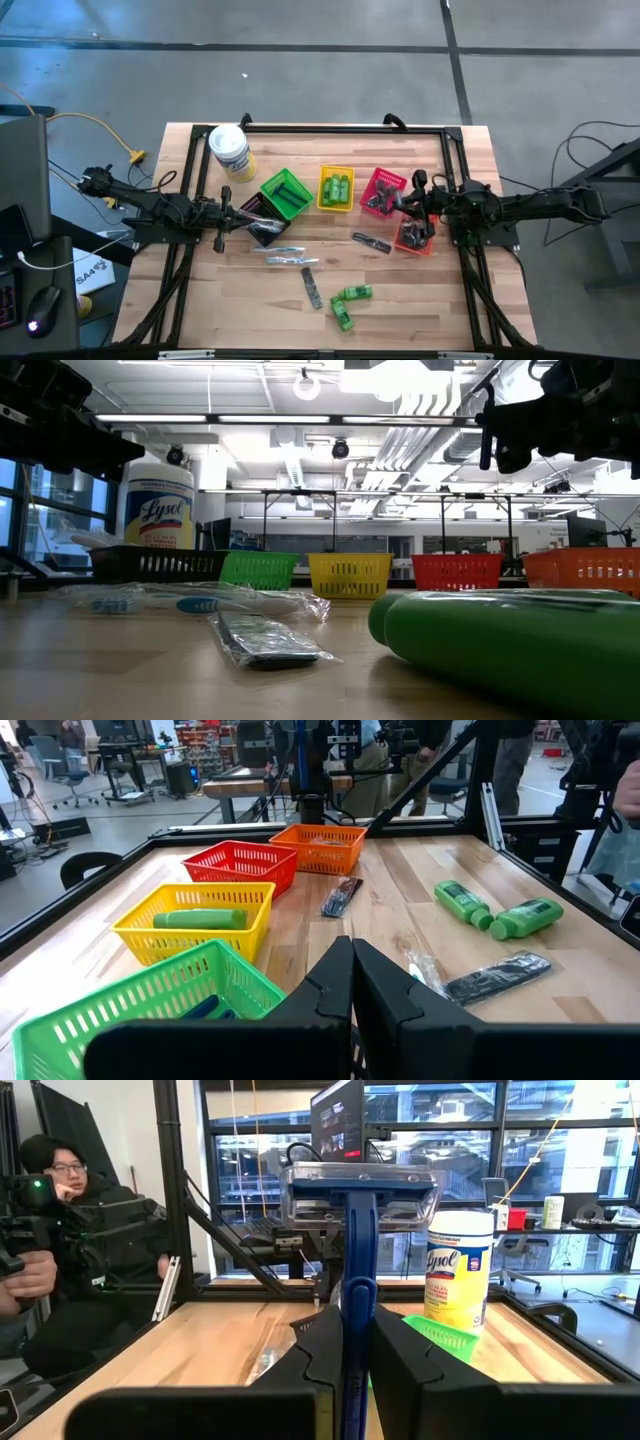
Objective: Pick & Place Travel size toiletries
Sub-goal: Put the blue shaver into the green bin, then put the bottom blue toothbrush into the black bin
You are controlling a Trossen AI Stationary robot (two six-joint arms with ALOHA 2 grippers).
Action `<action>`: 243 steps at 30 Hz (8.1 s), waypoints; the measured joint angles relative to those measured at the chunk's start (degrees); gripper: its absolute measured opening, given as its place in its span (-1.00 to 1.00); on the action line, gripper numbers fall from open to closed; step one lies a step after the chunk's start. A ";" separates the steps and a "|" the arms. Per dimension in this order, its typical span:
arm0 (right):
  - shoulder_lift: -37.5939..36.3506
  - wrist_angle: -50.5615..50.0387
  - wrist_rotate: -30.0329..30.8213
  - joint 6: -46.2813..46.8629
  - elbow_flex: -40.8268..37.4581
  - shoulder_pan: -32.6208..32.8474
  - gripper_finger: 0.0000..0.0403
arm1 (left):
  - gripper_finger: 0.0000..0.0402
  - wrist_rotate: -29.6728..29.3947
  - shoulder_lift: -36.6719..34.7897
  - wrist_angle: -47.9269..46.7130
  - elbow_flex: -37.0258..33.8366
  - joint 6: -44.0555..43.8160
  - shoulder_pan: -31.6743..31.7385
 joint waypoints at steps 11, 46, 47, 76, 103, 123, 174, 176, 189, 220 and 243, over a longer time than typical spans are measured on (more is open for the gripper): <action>0.00 -0.26 0.00 0.02 -0.07 0.00 -0.88 | -1.00 0.00 -0.02 0.00 0.00 0.00 0.00; 54.18 -23.72 8.31 5.82 50.29 1.47 -0.88 | -1.00 0.07 0.00 1.63 0.00 0.02 0.00; 56.24 -23.72 7.92 5.82 52.45 1.25 -0.88 | -1.00 0.08 0.00 1.59 0.00 0.02 0.00; 91.45 -30.82 4.79 13.51 83.01 -5.33 -0.88 | -1.00 0.17 -0.02 0.37 0.00 0.42 0.00; 93.39 -35.18 4.33 13.03 83.78 -5.55 -0.71 | -1.00 0.17 -0.02 0.39 0.00 0.42 0.00; 88.86 -35.09 -0.90 10.06 83.76 -4.38 -0.53 | -1.00 0.24 -0.01 -0.45 0.00 -0.04 0.01; -26.31 -28.48 9.21 -0.54 9.83 11.72 -0.98 | -1.00 0.04 0.04 1.27 0.00 1.49 0.00; -28.28 -27.63 8.86 -0.52 7.14 11.72 -0.98 | -1.00 0.04 0.04 1.27 0.00 1.47 0.00; -30.48 -24.28 6.67 -1.12 0.07 11.72 -0.99 | -1.00 0.00 0.04 1.19 0.00 1.44 0.00; -30.47 -30.75 9.05 0.37 -0.02 11.72 -0.98 | -1.00 0.32 0.04 -0.13 0.00 -0.44 0.00; -30.47 -30.71 9.27 0.39 -0.11 11.70 -0.98 | -1.00 3.24 35.97 0.57 19.05 -5.91 -1.67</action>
